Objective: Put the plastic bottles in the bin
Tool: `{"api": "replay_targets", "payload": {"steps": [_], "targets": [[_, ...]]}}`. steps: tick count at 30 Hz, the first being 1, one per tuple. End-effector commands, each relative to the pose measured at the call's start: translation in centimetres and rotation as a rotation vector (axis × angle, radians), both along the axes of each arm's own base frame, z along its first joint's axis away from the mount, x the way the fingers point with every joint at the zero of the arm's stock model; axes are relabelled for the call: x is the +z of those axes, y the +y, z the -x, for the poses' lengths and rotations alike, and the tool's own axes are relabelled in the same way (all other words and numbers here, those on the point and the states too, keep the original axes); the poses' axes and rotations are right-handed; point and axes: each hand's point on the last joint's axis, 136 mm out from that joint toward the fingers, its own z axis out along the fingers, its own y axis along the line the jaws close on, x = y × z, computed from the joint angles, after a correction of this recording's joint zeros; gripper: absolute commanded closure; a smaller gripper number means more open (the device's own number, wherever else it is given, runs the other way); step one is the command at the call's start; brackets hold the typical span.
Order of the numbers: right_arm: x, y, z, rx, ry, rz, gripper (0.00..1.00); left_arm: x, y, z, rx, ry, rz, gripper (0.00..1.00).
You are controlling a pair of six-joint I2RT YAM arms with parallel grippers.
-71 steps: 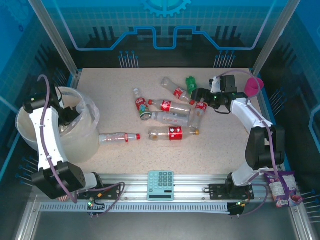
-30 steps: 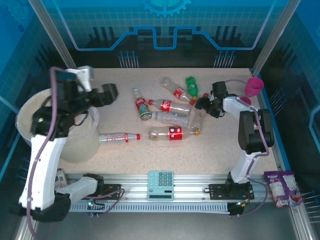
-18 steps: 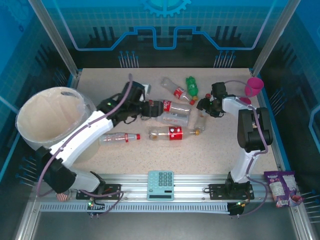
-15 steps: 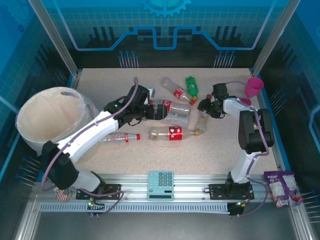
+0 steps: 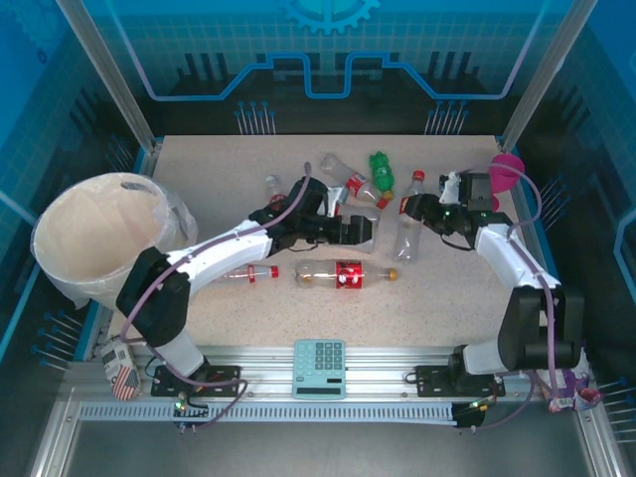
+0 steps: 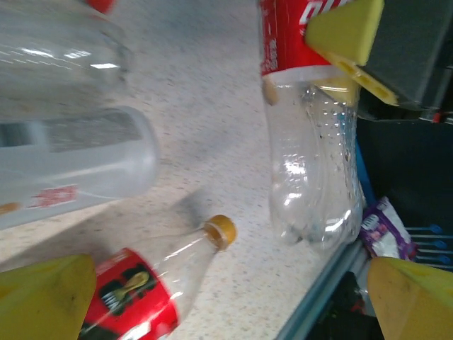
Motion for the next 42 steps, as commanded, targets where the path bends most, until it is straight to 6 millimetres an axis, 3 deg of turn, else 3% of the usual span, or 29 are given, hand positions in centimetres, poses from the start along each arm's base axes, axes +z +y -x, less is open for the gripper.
{"api": "replay_targets", "payload": {"steps": [1,7,10,17,21,25,29,34,38,42], "targets": [[2.2,2.8,1.2,0.09,-0.052,-0.189,0.46,2.1,-3.7,0.4,-0.085,0.001,0.126,0.01],[3.4,4.8,2.0,0.139,-0.065,-0.235,0.46,0.4,-7.3,0.7,-0.138,0.035,0.127,0.01],[3.8,5.3,2.2,0.146,-0.073,-0.243,0.46,-0.3,-8.3,0.7,-0.146,0.057,0.15,0.07],[3.7,5.5,2.5,0.154,-0.069,-0.233,0.47,-0.7,-8.8,0.5,-0.135,0.063,0.16,0.32],[3.5,5.4,2.4,0.152,-0.066,-0.222,0.46,-0.5,-9.0,0.4,-0.138,0.056,0.145,0.4],[3.7,5.3,2.4,0.153,-0.066,-0.209,0.34,-0.9,-8.8,0.4,-0.132,0.06,0.129,0.43],[3.6,4.3,2.7,0.128,-0.04,-0.166,0.24,-1.2,-8.7,0.3,-0.128,0.056,0.116,0.43],[6.0,2.2,3.5,0.114,-0.048,-0.178,0.08,-2.0,-8.4,-0.3,-0.113,0.059,0.076,0.45],[7.6,0.6,4.6,0.111,-0.054,-0.152,0.02,-1.9,-8.4,-0.9,-0.108,0.063,0.055,0.46],[8.4,-2.2,5.3,0.054,-0.077,-0.13,0.0,-0.5,-8.0,-1.5,-0.111,0.025,0.01,0.47]]}}
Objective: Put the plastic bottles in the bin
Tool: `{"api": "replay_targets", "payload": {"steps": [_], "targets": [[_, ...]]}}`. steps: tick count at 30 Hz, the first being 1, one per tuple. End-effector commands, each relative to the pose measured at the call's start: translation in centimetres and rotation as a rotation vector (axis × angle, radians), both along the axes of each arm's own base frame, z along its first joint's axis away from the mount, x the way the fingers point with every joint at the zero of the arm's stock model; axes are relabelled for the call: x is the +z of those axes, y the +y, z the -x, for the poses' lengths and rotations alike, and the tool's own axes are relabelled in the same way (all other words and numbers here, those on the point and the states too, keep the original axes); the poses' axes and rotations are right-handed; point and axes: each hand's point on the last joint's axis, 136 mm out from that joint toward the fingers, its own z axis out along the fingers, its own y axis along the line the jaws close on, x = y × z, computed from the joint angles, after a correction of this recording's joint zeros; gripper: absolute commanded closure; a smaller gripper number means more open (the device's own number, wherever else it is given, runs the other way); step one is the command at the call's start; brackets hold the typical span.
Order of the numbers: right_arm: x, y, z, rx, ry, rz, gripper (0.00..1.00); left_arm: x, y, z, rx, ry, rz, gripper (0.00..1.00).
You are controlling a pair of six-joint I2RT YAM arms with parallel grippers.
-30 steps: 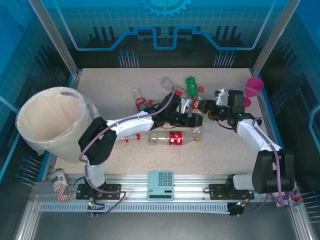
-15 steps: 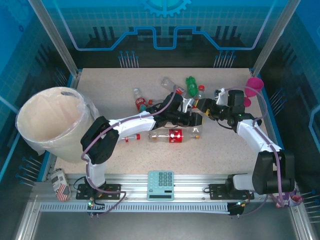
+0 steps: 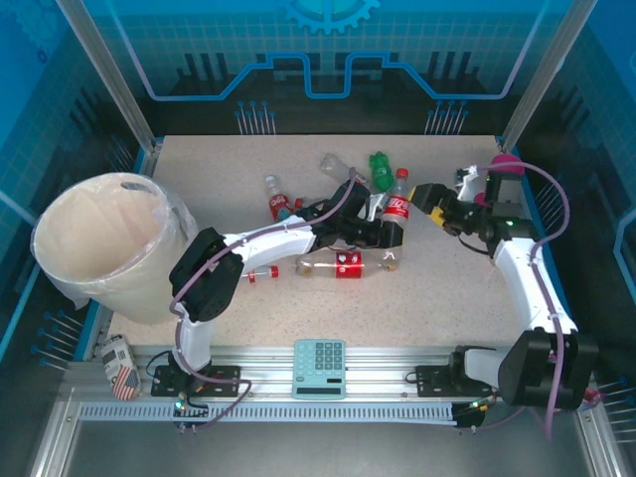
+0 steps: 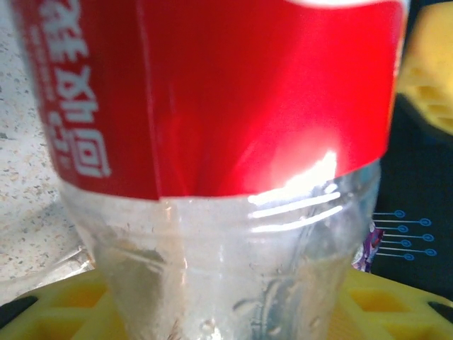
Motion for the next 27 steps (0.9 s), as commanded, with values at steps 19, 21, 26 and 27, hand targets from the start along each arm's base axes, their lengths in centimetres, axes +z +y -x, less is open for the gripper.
{"api": "replay_targets", "payload": {"steps": [19,21,26,27], "targets": [[-6.0,-0.7,-3.5,-0.036,0.029,0.111,0.0,20.4,28.4,-1.1,0.427,-0.316,-0.536,0.61],[-6.4,-0.4,-4.1,-0.021,0.037,0.108,0.0,22.1,32.1,0.8,0.512,-0.333,-0.566,0.64],[-6.3,0.8,-5.1,0.013,0.031,0.091,0.0,24.6,41.7,6.0,0.768,-0.334,-0.703,0.72],[-6.3,1.0,-5.3,0.018,0.032,0.093,0.0,24.8,43.9,7.0,0.838,-0.334,-0.739,0.74]]}}
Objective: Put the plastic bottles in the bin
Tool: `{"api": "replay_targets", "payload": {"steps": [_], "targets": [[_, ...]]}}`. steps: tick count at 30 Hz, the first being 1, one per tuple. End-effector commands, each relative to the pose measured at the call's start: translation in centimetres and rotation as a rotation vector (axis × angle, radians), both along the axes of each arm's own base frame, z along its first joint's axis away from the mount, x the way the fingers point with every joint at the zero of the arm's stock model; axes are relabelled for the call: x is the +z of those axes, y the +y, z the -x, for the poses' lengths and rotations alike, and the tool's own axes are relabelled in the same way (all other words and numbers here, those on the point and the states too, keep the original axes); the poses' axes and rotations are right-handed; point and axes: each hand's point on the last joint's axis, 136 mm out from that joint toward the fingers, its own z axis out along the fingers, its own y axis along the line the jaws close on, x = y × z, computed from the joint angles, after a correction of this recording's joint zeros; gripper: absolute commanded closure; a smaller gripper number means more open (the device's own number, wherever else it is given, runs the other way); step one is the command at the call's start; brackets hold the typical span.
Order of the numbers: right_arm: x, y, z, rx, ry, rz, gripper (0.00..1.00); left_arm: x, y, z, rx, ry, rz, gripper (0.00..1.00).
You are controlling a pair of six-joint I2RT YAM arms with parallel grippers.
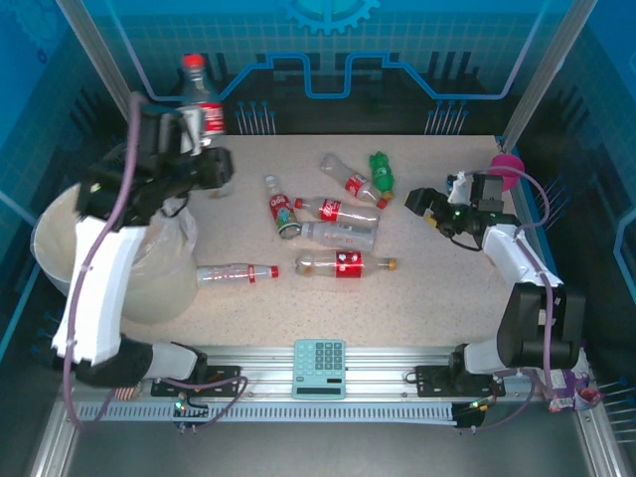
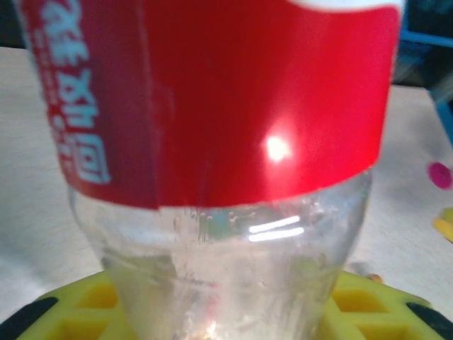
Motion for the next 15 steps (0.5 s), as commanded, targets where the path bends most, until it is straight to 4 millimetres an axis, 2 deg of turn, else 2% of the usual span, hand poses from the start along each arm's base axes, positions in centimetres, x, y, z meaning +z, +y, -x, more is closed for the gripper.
{"api": "replay_targets", "payload": {"steps": [1,4,9,11,15], "targets": [[1.4,1.0,-1.3,0.039,-0.069,0.019,0.0,-1.1,7.3,4.5,0.23,0.069,-0.143,0.75],[1.2,1.3,-2.3,0.041,-0.066,0.008,0.0,-1.5,12.1,6.8,0.42,0.073,-0.166,0.77],[1.3,2.9,-4.2,0.075,-0.072,-0.033,0.0,-5.0,16.8,8.6,0.663,0.189,-0.183,0.79],[1.2,3.4,-4.8,0.09,-0.071,-0.032,0.0,-6.0,17.8,8.9,0.735,0.184,-0.178,0.8],[0.5,3.6,-5.4,0.096,-0.059,-0.025,0.0,-8.7,18.9,8.8,0.771,0.225,-0.162,0.81]]}}
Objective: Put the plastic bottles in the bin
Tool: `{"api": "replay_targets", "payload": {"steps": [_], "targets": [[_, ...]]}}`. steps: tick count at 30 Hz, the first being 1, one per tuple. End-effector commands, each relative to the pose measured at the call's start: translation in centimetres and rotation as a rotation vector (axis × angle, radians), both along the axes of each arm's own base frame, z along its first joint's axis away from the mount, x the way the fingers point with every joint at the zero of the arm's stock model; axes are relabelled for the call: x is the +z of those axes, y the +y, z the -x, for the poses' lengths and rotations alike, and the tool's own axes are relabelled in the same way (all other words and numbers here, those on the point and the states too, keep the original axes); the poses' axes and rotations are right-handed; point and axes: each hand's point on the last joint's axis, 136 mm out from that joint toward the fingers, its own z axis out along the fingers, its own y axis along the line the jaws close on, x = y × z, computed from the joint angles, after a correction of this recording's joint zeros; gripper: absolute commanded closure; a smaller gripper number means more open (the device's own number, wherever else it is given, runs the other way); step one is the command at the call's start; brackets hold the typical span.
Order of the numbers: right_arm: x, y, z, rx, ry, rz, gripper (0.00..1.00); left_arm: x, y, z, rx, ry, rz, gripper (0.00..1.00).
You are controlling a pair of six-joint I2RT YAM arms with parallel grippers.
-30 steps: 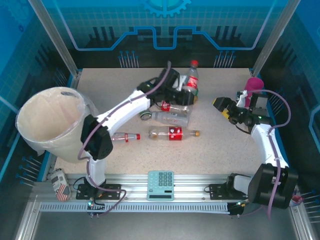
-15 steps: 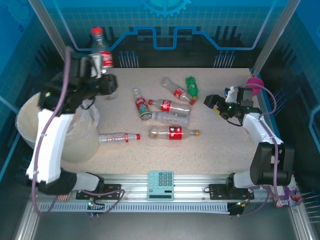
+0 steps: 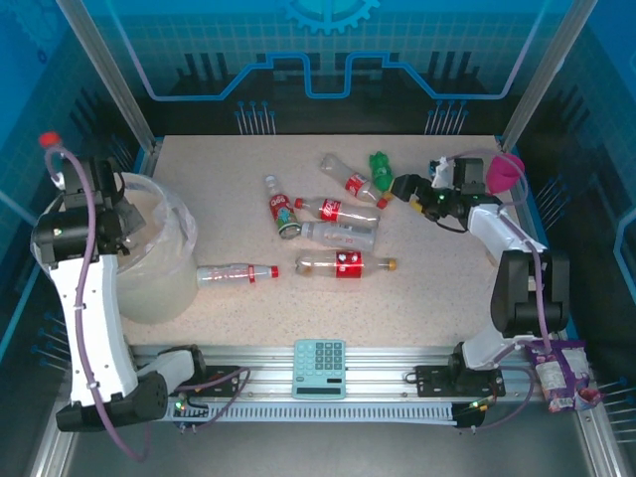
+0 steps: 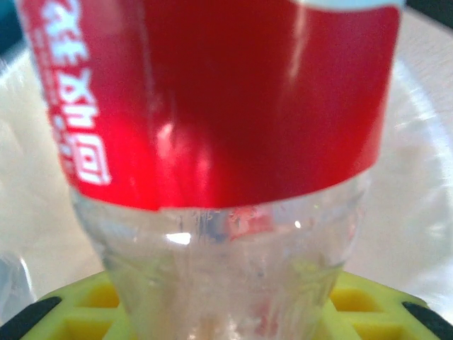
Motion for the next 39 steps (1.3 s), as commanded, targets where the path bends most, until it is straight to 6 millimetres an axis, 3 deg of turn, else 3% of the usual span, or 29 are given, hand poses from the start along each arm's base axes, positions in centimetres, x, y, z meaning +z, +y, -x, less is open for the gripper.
{"api": "replay_targets", "payload": {"steps": [1,11,19,23,26,28,36,39], "targets": [[0.8,0.7,-0.8,0.027,-0.031,-0.008,0.0,-0.6,1.7,0.3,0.078,-0.014,-0.022,0.81],[-0.6,0.6,-1.1,0.026,-0.006,-0.002,0.0,-5.5,1.2,0.1,0.011,0.108,0.07,0.77],[-0.8,0.4,-1.1,0.026,-0.003,0.015,0.0,-8.1,-0.1,-0.1,-0.034,0.142,0.156,0.51],[-1.0,0.4,-1.0,0.025,0.001,0.01,0.0,-7.8,-0.1,-0.2,-0.053,0.144,0.147,0.38],[-0.9,0.4,-1.1,0.024,0.0,0.008,0.0,-7.1,-0.2,-0.4,-0.07,0.134,0.143,0.12],[-0.8,0.5,-1.0,0.027,-0.002,0.006,0.0,-6.5,-0.3,-0.7,-0.086,0.122,0.139,0.01],[-0.9,0.4,-0.7,0.027,0.0,0.019,0.0,-2.9,0.6,-2.3,-0.122,0.076,0.074,0.01],[-1.0,0.2,-0.6,0.025,0.005,0.024,0.0,-2.8,0.8,-2.9,-0.122,0.073,0.077,0.02]]}}
